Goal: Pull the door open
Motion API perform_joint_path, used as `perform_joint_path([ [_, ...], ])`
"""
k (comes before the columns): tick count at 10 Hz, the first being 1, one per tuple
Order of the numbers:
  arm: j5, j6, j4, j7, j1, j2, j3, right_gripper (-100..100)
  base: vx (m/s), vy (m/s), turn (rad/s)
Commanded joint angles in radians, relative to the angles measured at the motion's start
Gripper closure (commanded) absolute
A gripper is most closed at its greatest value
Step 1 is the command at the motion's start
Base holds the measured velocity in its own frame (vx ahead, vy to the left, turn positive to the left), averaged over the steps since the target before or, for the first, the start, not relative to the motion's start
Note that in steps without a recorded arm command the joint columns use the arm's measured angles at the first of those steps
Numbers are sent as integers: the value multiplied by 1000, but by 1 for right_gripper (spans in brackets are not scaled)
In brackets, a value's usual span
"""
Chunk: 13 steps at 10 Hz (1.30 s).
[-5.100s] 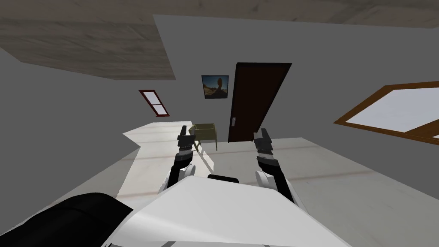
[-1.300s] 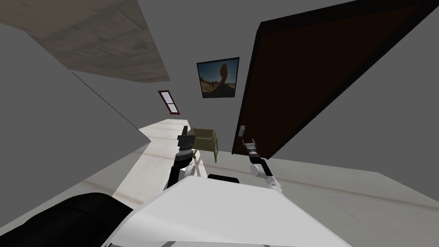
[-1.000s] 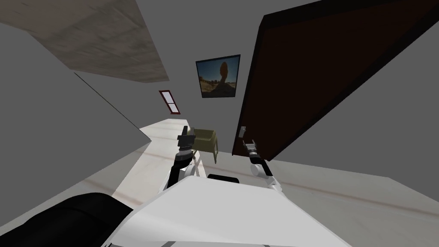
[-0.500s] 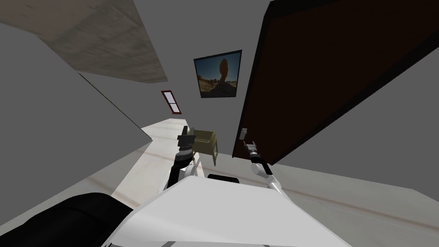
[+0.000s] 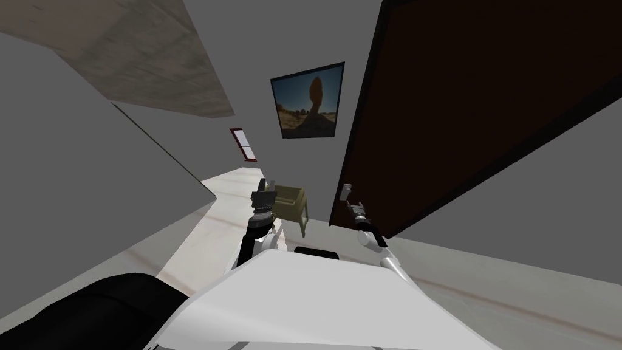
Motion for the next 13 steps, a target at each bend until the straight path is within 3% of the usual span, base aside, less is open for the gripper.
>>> perform_joint_path([
  [1,-7,-10,18,-17,2,-16,-15,-100,142,30,190],
  [4,-15,-24,41,-38,6,-37,-34,-100,171,-9,139],
  [7,-29,-45,78,-73,11,-70,-64,-100,202,-9,195],
  [8,-25,-43,79,-66,5,-61,-57,-100,79,-1,21],
  [9,-25,-43,79,-66,5,-61,-57,100,-6,-7,-43],
  [13,-25,-43,79,-66,5,-61,-57,100,-21,-5,0],
])
